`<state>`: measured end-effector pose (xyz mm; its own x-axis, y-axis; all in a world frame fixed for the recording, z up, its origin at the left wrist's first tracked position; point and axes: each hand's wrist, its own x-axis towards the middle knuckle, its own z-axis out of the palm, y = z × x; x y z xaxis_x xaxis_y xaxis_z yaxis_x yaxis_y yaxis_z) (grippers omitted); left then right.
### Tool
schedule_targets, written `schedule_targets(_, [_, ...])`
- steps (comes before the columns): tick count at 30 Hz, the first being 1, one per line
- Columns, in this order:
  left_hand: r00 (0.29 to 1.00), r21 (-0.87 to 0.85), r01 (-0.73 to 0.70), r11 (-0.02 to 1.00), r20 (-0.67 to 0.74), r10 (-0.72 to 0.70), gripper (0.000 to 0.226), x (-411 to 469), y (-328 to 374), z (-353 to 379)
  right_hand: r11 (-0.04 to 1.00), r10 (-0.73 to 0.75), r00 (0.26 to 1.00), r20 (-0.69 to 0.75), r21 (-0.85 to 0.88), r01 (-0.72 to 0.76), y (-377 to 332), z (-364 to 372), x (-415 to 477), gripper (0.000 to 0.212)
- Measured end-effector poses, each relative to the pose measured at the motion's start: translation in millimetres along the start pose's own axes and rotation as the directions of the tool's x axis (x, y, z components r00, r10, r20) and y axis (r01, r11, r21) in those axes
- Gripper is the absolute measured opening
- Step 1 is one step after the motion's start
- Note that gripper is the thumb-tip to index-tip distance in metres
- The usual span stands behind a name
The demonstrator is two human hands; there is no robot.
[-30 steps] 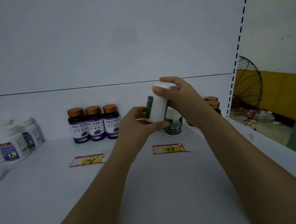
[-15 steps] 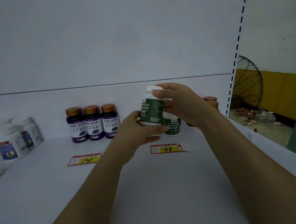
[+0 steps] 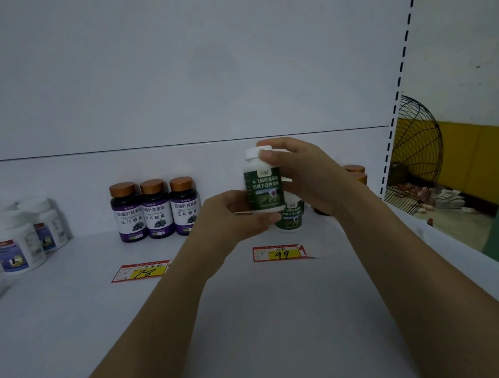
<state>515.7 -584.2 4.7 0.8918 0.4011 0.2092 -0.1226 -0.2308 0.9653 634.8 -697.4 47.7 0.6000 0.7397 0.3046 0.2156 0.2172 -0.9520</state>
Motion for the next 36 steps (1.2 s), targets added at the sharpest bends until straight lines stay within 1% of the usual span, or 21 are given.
schedule_targets(2, [0.997, 0.079, -0.051, 0.996, -0.052, 0.055, 0.046, 1, -2, 0, 1.000, -0.001, 1.000, 0.021, -0.016, 0.001, 1, 1, 0, 0.033])
schedule_targets(4, [0.989, 0.117, -0.091, 0.989, -0.101, 0.103, 0.048, 4, -5, -1, 0.998, -0.015, 0.998, 0.055, -0.060, 0.018, 0, 2, 0, 0.034])
schedule_targets(7, [0.959, 0.164, -0.191, 0.968, -0.181, 0.220, 0.052, 9, -9, -6, 0.967, -0.106, 0.992, 0.066, -0.226, 0.118, -5, 8, -4, 0.041])
schedule_targets(9, [0.901, 0.190, -0.303, 0.934, -0.262, 0.345, 0.054, 10, -10, -8, 0.931, -0.242, 0.967, 0.083, -0.262, 0.255, -7, 16, -6, 0.048])
schedule_targets(11, [0.795, 0.289, -0.390, 0.874, -0.373, 0.478, 0.053, 11, -9, -10, 0.847, -0.401, 0.905, 0.143, -0.318, 0.426, -6, 27, -7, 0.052])
schedule_targets(12, [0.743, 0.331, -0.414, 0.848, -0.416, 0.525, 0.053, 12, -9, -12, 0.800, -0.456, 0.873, 0.175, -0.350, 0.488, -6, 33, -8, 0.052])
schedule_targets(13, [0.707, 0.344, -0.428, 0.835, -0.448, 0.547, 0.053, 12, -10, -14, 0.766, -0.489, 0.850, 0.196, -0.369, 0.526, -6, 38, -9, 0.052])
schedule_targets(16, [0.676, 0.325, -0.449, 0.832, -0.486, 0.554, 0.055, 12, -11, -16, 0.748, -0.516, 0.830, 0.213, -0.360, 0.557, -6, 43, -10, 0.051])
schedule_targets(18, [0.666, 0.363, -0.449, 0.817, -0.473, 0.576, 0.055, 11, -10, -15, 0.746, -0.520, 0.830, 0.200, -0.367, 0.556, -7, 41, -10, 0.051])
schedule_targets(19, [0.674, 0.371, -0.451, 0.811, -0.454, 0.583, 0.055, 10, -9, -14, 0.747, -0.523, 0.832, 0.187, -0.369, 0.552, -8, 39, -9, 0.051])
schedule_targets(20, [0.704, 0.344, -0.459, 0.819, -0.421, 0.572, 0.056, 9, -6, -13, 0.758, -0.519, 0.839, 0.162, -0.367, 0.539, -9, 37, -10, 0.053])
schedule_targets(22, [0.813, 0.217, -0.437, 0.873, -0.320, 0.487, 0.055, 6, 1, -9, 0.832, -0.462, 0.884, 0.069, -0.312, 0.459, -14, 32, -12, 0.055])
schedule_targets(24, [0.898, 0.129, -0.350, 0.928, -0.235, 0.372, 0.046, 1, 10, -4, 0.912, -0.353, 0.934, -0.049, -0.242, 0.332, -18, 24, -13, 0.046])
schedule_targets(25, [0.926, 0.077, -0.306, 0.949, -0.208, 0.315, 0.041, -1, 13, -2, 0.933, -0.287, 0.952, -0.104, -0.257, 0.253, -17, 20, -11, 0.043])
schedule_targets(26, [0.948, 0.022, -0.258, 0.966, -0.188, 0.258, 0.038, -2, 15, 0, 0.941, -0.209, 0.967, -0.148, -0.299, 0.158, -16, 16, -9, 0.045])
schedule_targets(27, [0.965, -0.017, -0.207, 0.978, -0.169, 0.201, 0.039, -4, 17, 1, 0.943, -0.115, 0.977, -0.179, -0.330, 0.050, -14, 13, -6, 0.051])
schedule_targets(28, [0.977, -0.030, -0.158, 0.987, -0.150, 0.152, 0.045, -5, 18, 2, 0.942, -0.014, 0.981, -0.195, -0.333, -0.052, -12, 11, -5, 0.056])
schedule_targets(30, [0.992, -0.040, -0.076, 0.996, -0.108, 0.072, 0.060, -6, 18, 5, 0.940, 0.138, 0.971, -0.197, -0.284, -0.192, -10, 9, -4, 0.061])
schedule_targets(33, [0.998, -0.071, 0.007, 0.997, -0.062, -0.012, 0.071, -7, 18, 5, 0.932, 0.221, 0.956, -0.194, -0.246, -0.265, -8, 7, -6, 0.058])
schedule_targets(36, [0.998, -0.075, 0.037, 0.997, -0.052, -0.041, 0.070, -5, 18, 4, 0.929, 0.238, 0.951, -0.199, -0.240, -0.283, -6, 6, -7, 0.056])
